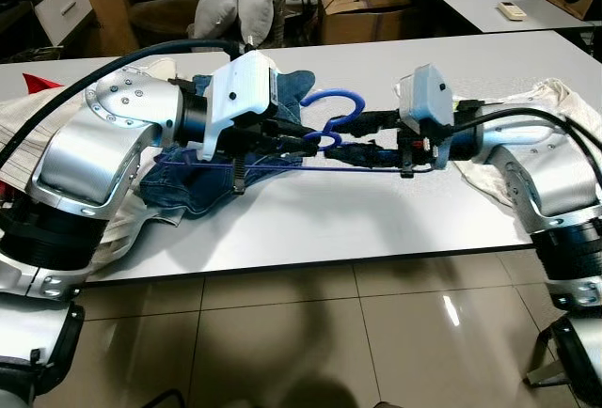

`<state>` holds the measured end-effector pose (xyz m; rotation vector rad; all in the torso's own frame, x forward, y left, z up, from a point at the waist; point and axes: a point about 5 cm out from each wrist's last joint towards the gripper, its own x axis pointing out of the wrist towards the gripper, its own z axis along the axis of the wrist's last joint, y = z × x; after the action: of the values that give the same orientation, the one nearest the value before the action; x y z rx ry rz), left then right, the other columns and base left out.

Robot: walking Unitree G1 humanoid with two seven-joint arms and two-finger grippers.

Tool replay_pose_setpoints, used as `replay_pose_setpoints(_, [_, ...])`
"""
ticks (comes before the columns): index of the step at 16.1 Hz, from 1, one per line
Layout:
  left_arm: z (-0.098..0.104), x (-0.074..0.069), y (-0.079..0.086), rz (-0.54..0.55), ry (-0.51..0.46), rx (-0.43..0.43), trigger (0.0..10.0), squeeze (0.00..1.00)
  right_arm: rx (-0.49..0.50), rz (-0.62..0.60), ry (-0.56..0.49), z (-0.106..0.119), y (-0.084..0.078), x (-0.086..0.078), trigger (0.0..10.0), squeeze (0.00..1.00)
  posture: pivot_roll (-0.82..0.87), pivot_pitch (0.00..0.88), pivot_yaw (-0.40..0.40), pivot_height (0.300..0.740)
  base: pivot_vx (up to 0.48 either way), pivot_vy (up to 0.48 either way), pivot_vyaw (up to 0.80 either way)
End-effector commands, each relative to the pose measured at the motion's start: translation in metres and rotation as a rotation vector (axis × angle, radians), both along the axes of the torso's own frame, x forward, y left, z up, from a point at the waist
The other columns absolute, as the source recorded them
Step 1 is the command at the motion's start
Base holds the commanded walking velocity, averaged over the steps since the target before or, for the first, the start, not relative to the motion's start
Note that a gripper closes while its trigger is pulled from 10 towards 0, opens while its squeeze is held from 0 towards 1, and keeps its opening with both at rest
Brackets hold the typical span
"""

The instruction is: Hang hanger

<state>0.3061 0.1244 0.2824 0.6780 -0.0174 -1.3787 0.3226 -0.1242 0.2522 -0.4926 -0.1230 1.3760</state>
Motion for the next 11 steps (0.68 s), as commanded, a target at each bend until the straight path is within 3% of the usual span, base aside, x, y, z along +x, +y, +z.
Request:
replay_pose_setpoints(1, [0.0040, -0.0042, -0.0015, -0.028, -0.019, 0.011, 0.0, 0.00, 0.010, 0.018, -0.010, 0.0074, 0.0047, 0.0005, 10.0, 0.00, -0.06, 0.000, 0.068, 0.740, 0.000, 0.000, 0.00])
replay_pose_setpoints(2, [0.0038, -0.0054, -0.0021, -0.037, -0.018, 0.014, 0.0, 0.00, 0.012, 0.022, -0.003, 0.0069, 0.0061, 0.0008, 10.0, 0.00, -0.06, 0.000, 0.067, 0.740, 0.000, 0.000, 0.00])
replay_pose_setpoints(3, [0.0036, -0.0062, -0.0028, -0.042, -0.019, 0.015, 0.0, 0.00, 0.015, 0.028, 0.007, 0.0065, 0.0071, 0.0007, 5.6, 0.00, -0.06, 0.000, 0.066, 0.740, 0.000, 0.000, 0.00])
replay_pose_setpoints(4, [0.0035, -0.0071, -0.0038, -0.046, -0.024, 0.017, 0.0, 0.00, 0.021, 0.045, 0.030, 0.0061, 0.0087, 0.0000, 1.9, 0.00, -0.06, 0.000, 0.066, 0.740, 0.000, 0.000, 0.00])
replay_pose_setpoints(5, [0.0036, -0.0072, -0.0039, -0.047, -0.025, 0.016, 0.0, 0.00, 0.020, 0.047, 0.034, 0.0061, 0.0090, -0.0001, 1.5, 0.00, -0.06, 0.000, 0.065, 0.740, 0.000, 0.000, 0.00])
replay_pose_setpoints(6, [0.0039, -0.0073, -0.0040, -0.048, -0.025, 0.015, 0.0, 0.00, 0.018, 0.051, 0.040, 0.0058, 0.0093, -0.0002, 0.0, 0.00, -0.06, 0.000, 0.065, 0.740, 0.000, 0.000, 0.00])
replay_pose_setpoints(11, [0.0050, -0.0077, -0.0037, -0.061, -0.029, 0.016, 0.0, 0.00, 0.012, 0.047, 0.054, 0.0047, 0.0089, 0.0008, 0.0, 0.00, -0.06, 0.000, 0.067, 0.740, 0.000, 0.000, 0.00])
